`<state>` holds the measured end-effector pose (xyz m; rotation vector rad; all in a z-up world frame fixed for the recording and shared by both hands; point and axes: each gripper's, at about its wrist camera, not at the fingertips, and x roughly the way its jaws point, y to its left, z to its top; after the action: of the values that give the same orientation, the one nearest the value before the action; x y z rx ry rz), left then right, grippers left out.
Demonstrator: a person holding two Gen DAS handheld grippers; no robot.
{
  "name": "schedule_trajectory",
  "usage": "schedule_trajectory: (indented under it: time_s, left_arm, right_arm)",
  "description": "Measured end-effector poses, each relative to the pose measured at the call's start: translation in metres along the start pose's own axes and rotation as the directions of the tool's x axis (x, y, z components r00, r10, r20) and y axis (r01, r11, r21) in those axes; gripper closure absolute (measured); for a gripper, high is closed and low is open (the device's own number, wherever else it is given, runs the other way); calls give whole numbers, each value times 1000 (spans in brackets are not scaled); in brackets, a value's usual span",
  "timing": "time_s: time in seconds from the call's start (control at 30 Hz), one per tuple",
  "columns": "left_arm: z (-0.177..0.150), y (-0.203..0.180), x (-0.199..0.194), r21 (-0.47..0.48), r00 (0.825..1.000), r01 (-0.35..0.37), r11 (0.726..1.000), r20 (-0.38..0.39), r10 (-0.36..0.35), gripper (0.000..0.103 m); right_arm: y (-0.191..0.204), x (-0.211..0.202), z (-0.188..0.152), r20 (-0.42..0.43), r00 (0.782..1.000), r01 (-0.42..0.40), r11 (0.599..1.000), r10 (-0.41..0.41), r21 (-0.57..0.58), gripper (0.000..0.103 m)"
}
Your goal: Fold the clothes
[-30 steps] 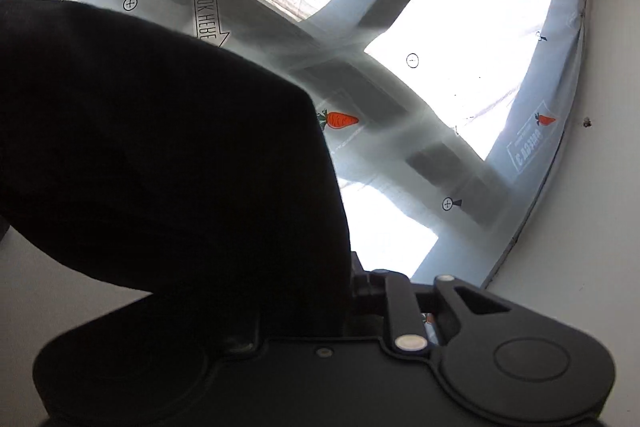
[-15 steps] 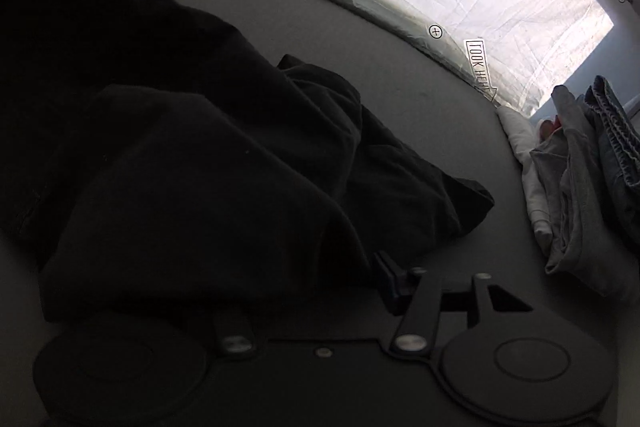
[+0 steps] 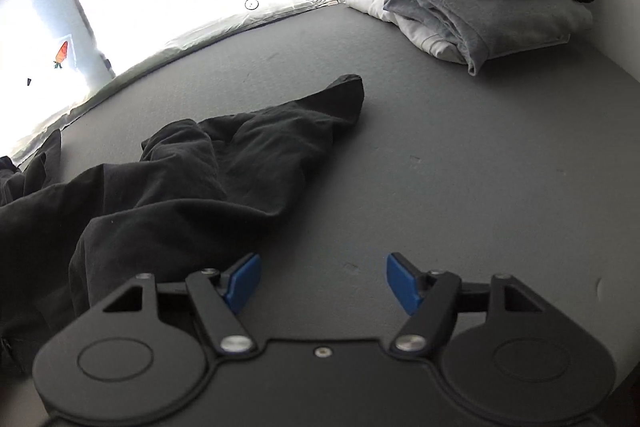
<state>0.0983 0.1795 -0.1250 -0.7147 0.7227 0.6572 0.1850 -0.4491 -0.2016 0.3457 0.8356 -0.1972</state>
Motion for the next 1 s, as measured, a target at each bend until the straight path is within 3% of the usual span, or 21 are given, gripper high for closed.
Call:
schedule_trajectory:
  time_s: [0.13, 0.27, 0.47, 0.5, 0.53, 0.6, 0.63, 0.77, 0.87, 0.93, 1.0]
  left_arm:
    - [2, 0, 3, -8, 1000, 8, 1000, -14, -8, 80]
    - [1, 4, 6, -51, 999, 20, 998, -26, -22, 79]
    - [4, 6, 7, -50, 999, 30, 998, -32, -32, 79]
    - [5, 6, 7, -45, 999, 32, 998, -34, -33, 79]
    - [5, 6, 8, -42, 999, 33, 999, -36, -34, 79]
    - [7, 7, 10, -44, 999, 35, 998, -40, -36, 79]
    - [7, 8, 11, -49, 998, 35, 998, -40, -37, 79]
    - [8, 10, 13, -71, 999, 35, 997, -36, -38, 79]
    - [8, 7, 16, -71, 999, 27, 997, -44, -30, 79]
    - [9, 6, 18, -71, 998, 22, 997, -50, -26, 79]
    - [7, 7, 18, -78, 999, 18, 997, -49, -22, 79]
  right_arm:
    - [-28, 2, 4, 30, 991, -133, 952, 130, 274, 32]
    - [-25, 16, 9, 65, 973, -231, 904, 222, 361, 32]
    - [0, 50, 21, 28, 986, -162, 900, 165, 405, 36]
    - [3, 54, 24, 16, 985, -165, 903, 173, 398, 47]
    - [6, 56, 27, 9, 986, -158, 904, 169, 398, 67]
    - [11, 60, 34, -2, 987, -145, 905, 159, 400, 89]
    - [15, 55, 40, 40, 989, -148, 911, 144, 384, 95]
    - [49, 26, 84, 185, 980, -119, 967, 77, 227, 99]
    - [105, 7, 120, 298, 951, -87, 996, 86, -7, 99]
    - [151, 4, 128, 315, 939, -83, 980, 137, -181, 99]
    - [198, 6, 129, 298, 932, -94, 930, 208, -356, 99]
